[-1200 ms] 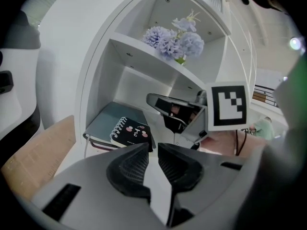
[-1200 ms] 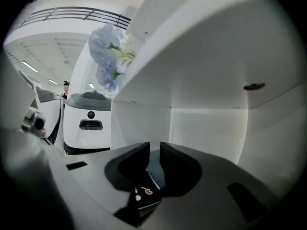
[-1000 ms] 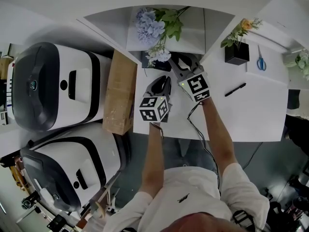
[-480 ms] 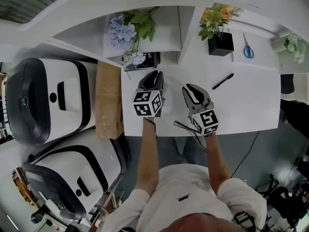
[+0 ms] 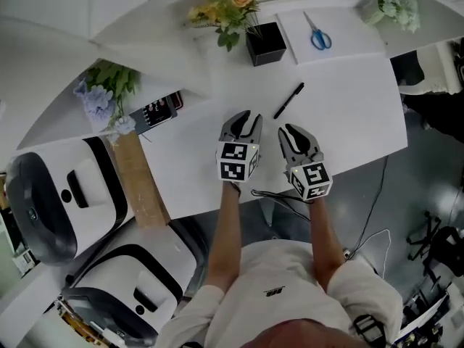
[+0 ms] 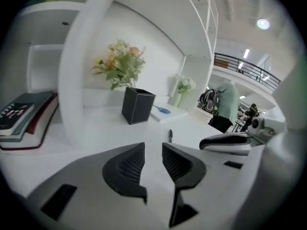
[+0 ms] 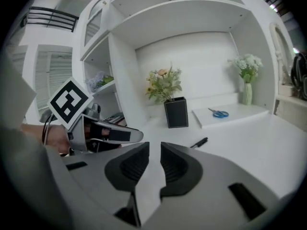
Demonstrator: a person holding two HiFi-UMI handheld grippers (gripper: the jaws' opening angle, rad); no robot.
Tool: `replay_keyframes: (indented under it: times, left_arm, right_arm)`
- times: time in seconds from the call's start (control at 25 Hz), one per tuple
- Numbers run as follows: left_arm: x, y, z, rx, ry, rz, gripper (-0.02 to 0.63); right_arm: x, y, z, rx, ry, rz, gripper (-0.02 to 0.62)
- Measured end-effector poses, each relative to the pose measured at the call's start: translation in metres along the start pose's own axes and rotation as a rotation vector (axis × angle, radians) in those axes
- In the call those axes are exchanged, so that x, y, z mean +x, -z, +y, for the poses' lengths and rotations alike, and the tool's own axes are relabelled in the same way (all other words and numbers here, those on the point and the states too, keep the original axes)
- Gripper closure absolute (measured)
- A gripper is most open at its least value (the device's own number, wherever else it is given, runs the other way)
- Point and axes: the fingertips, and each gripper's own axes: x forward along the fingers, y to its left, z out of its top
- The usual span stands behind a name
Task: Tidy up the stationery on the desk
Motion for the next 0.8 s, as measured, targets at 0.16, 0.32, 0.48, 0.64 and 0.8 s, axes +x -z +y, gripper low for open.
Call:
replay_keyframes:
  times: [0.16,0.32,0.48,0.64,0.8]
  left_arm:
    - [0.047,0.012,-0.039,0.088,0.06,0.086,0.606]
    - [0.074,0.036,-0.051,0.129,0.038,0.203,0.606]
    - [0.083,0.04,-0.043,0.186,-0.078,0.258,0.606]
    - [0.08,0.042,-0.039,0.127,-0.092,0.28,0.606]
    - [0.051,0.046,-0.022,0.006,-0.112,0.234,0.606]
  right_arm:
    - [-0.018,0.011,-0.036,0.039,0.044,0.01,0.538]
    - [-0.03,0.023,-0.06,0.064,0.065,0.02,0.538]
    - [-0.034,0.03,-0.074,0.068,0.069,0.027,0.538]
    - [-0.033,0.028,-0.074,0.06,0.056,0.03,0.538]
    - [-0.023,0.021,-0.054,0.037,0.008,0.032,0.538]
